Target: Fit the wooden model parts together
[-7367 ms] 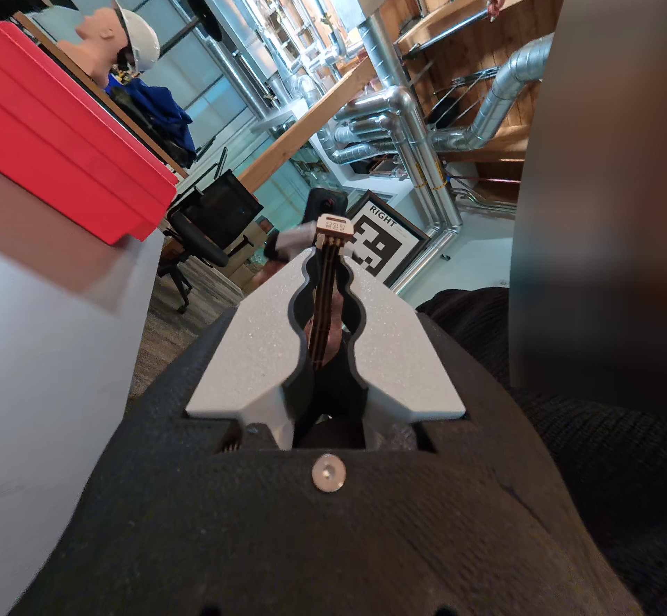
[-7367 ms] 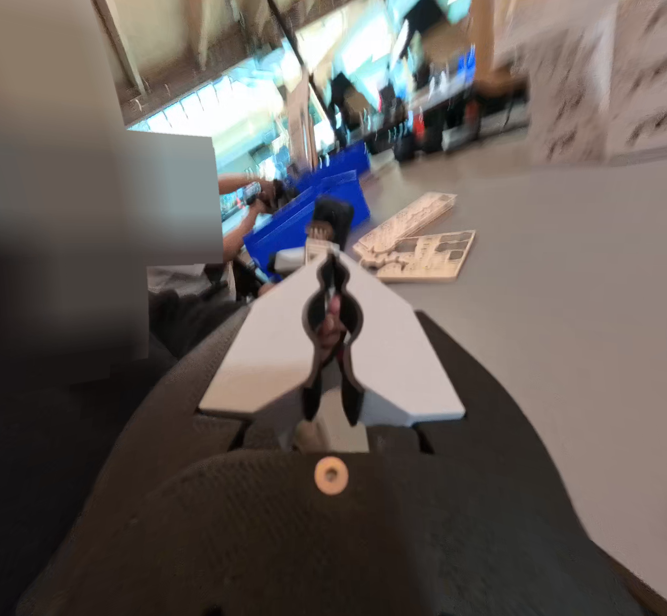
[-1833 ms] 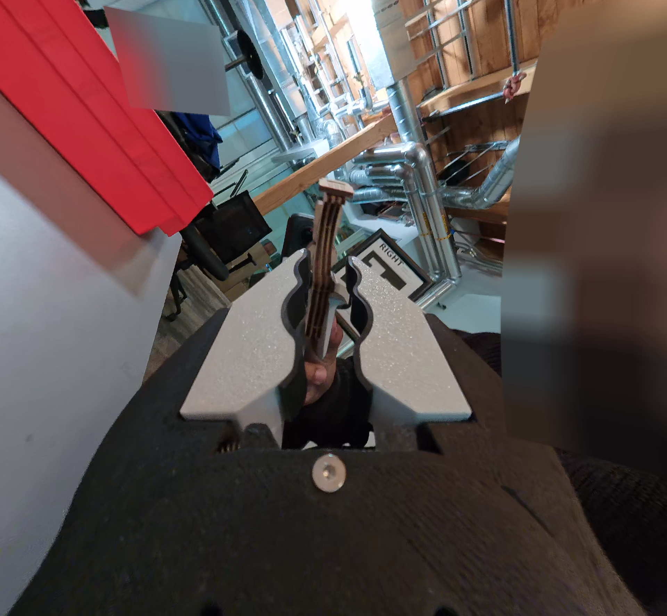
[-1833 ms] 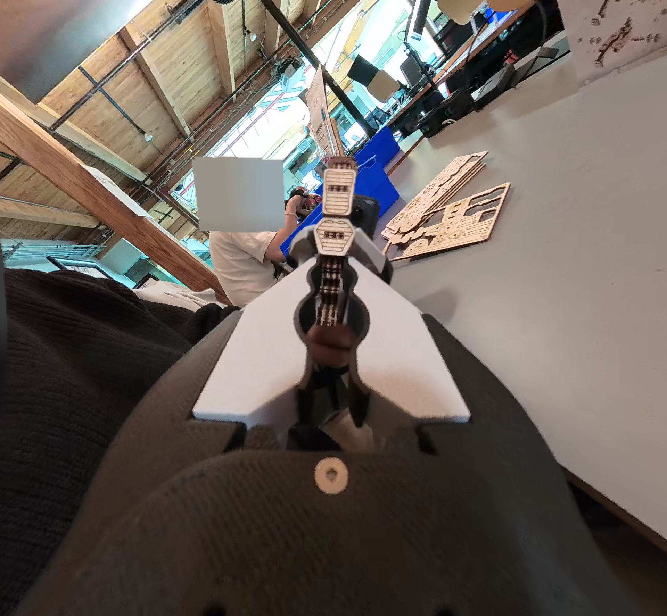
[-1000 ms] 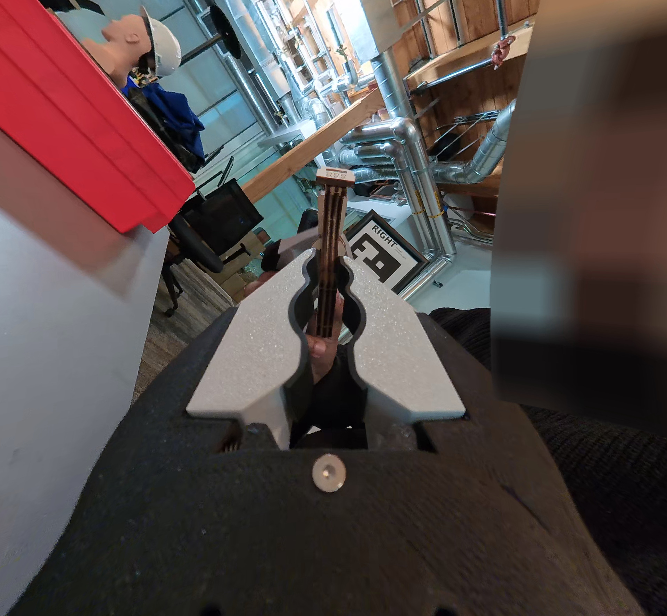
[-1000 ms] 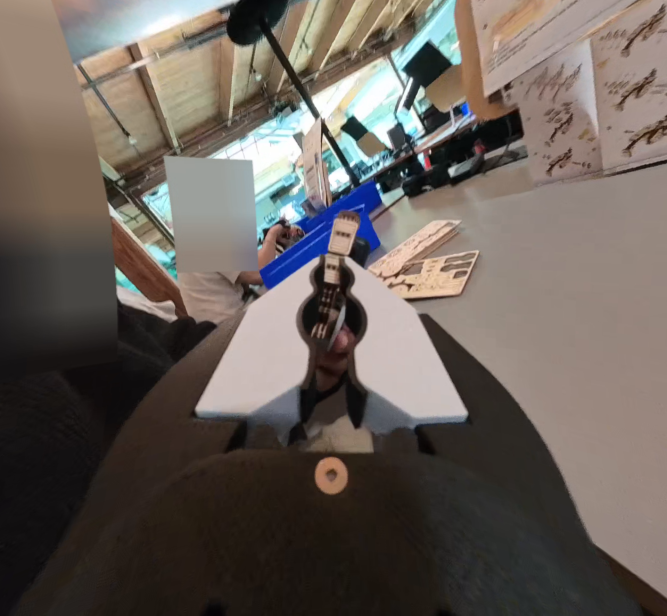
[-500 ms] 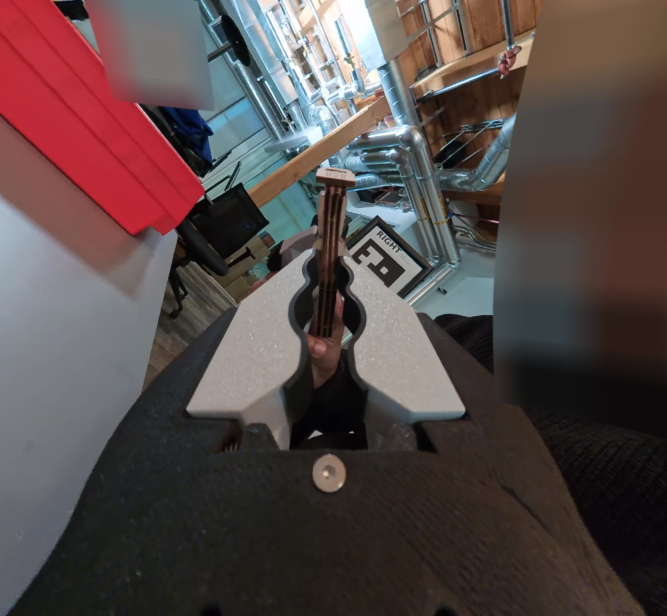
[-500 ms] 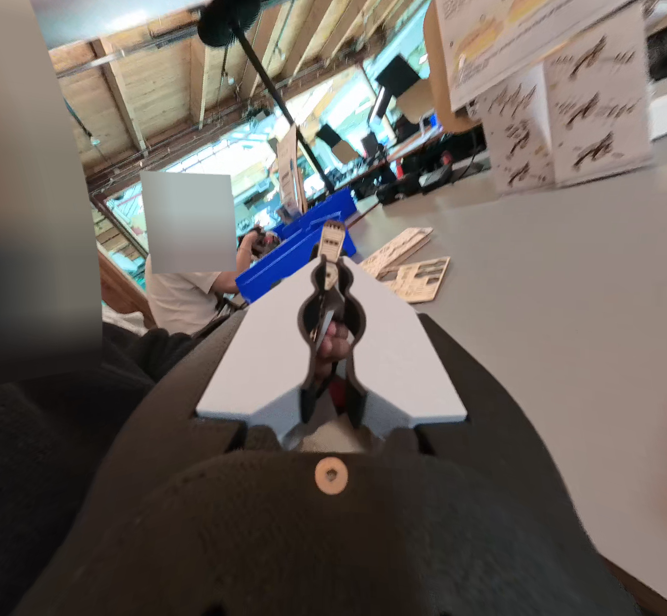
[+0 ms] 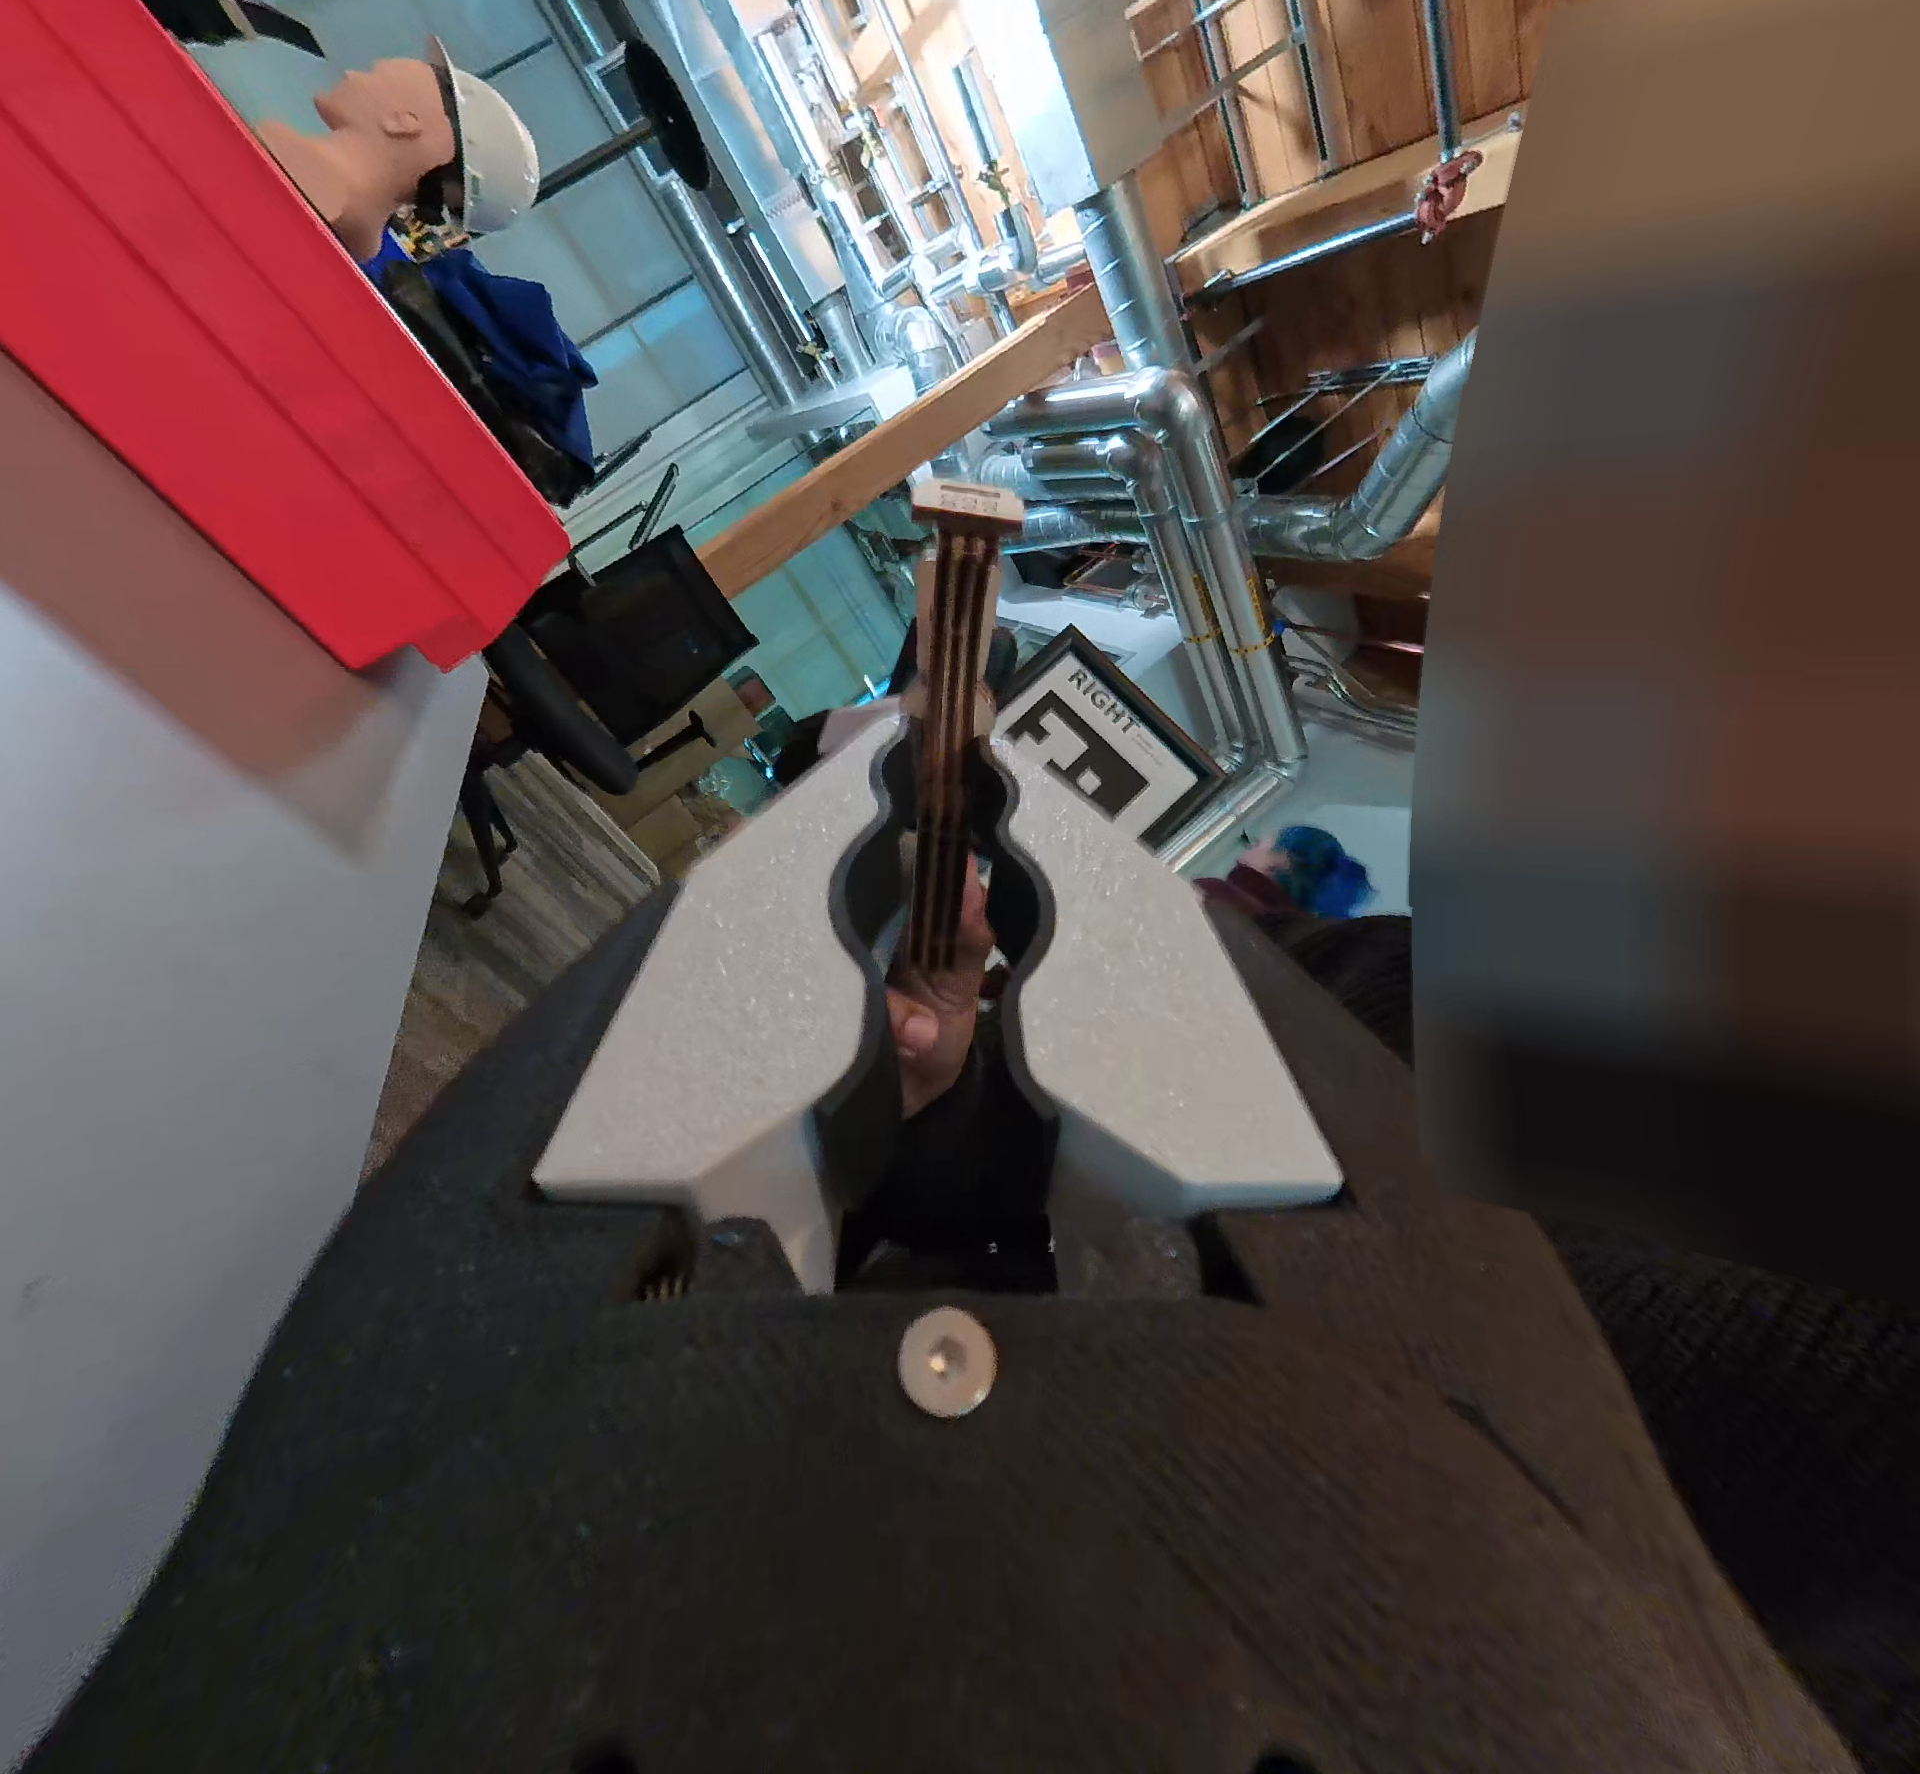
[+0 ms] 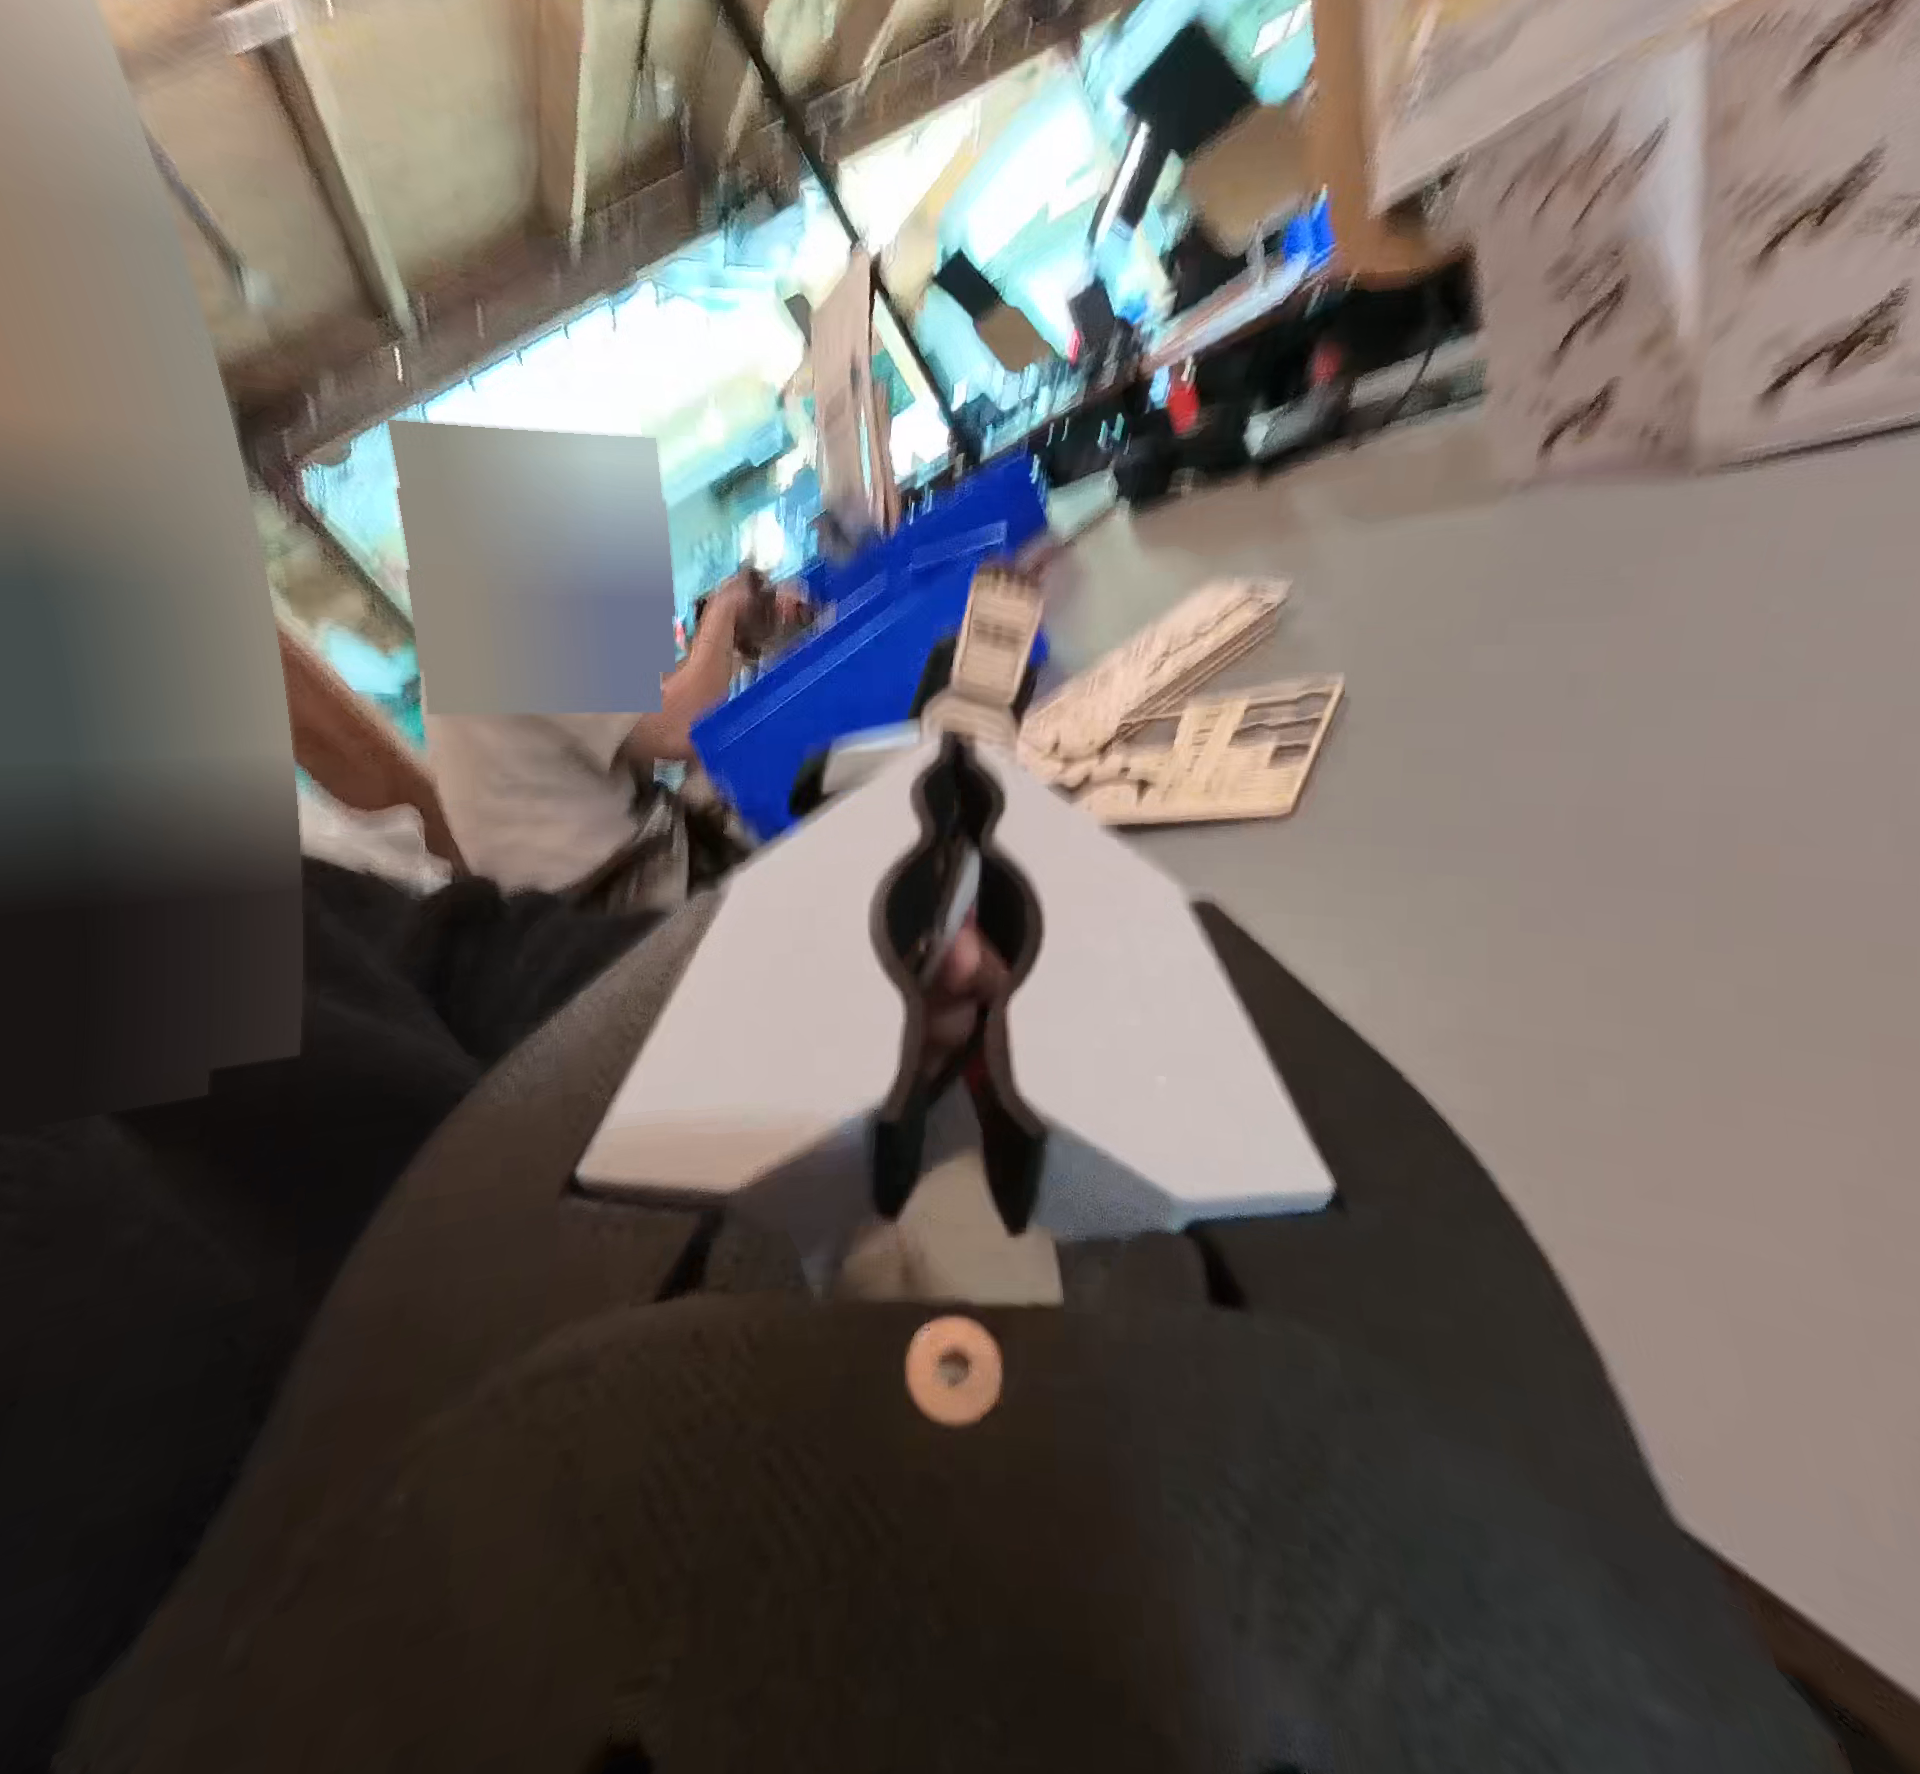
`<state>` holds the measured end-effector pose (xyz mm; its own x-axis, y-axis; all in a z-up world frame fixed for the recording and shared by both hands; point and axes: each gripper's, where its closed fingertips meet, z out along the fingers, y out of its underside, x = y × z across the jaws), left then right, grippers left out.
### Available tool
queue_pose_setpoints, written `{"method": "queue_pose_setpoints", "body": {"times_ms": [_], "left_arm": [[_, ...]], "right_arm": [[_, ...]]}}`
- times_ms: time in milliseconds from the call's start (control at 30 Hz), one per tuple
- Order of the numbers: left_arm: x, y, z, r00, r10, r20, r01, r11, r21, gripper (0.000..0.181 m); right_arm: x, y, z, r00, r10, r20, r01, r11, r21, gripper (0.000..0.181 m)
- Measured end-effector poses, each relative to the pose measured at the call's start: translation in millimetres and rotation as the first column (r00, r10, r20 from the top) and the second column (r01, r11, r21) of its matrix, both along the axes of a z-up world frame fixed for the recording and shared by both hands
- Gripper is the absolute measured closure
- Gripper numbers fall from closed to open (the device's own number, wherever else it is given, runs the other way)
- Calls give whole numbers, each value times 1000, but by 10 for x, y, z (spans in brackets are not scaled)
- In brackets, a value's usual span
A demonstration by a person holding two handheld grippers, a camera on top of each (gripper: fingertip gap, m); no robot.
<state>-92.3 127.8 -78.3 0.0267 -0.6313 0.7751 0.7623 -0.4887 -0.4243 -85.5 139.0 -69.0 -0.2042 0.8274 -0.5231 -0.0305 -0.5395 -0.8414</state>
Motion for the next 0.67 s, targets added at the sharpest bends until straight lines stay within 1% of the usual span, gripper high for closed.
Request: {"method": "queue_pose_setpoints", "body": {"times_ms": [33, 67, 200, 233, 300, 333, 367, 500, 567, 667], "left_arm": [[-75, 24, -12, 999, 33, 29, -33, 999, -13, 172], [-104, 35, -28, 999, 24, 49, -23, 999, -29, 172], [-60, 23, -3, 1000, 16, 16, -16, 1000, -10, 173], [-38, 16, 2, 1000, 11, 13, -11, 1000, -7, 173], [-3, 8, -3, 1000, -2, 15, 2, 1000, -9, 171], [-89, 40, -19, 998, 37, 46, -36, 999, -25, 171], [-114, 48, -36, 998, 24, 64, -22, 999, -39, 172], [-68, 18, 10, 999, 11, 30, -10, 1000, -5, 174], [-36, -15, 44, 999, -20, 49, 19, 1000, 16, 173], [-44, -27, 62, 993, -53, 103, 51, 998, 24, 172]], "right_arm": [[-38, -31, -45, 999, 17, 29, -17, 1000, -4, 181], [-27, -10, -36, 1000, 11, 26, -11, 1000, -3, 181], [125, 178, 163, 993, -87, -78, 88, 996, 10, 181], [119, 157, 158, 994, -81, -76, 83, 997, 13, 181], [-12, -2, -12, 1000, -8, 17, 8, 1000, 25, 181], [-42, -39, -55, 999, 14, 39, -15, 1000, 20, 181], [-28, -30, -43, 999, 20, 30, -21, 1000, 18, 181], [127, 205, 138, 994, -80, -69, 82, 996, 29, 181], [153, 244, 136, 993, -92, -80, 94, 995, 26, 181], [123, 216, 76, 995, -68, -71, 68, 998, -5, 181]]}}
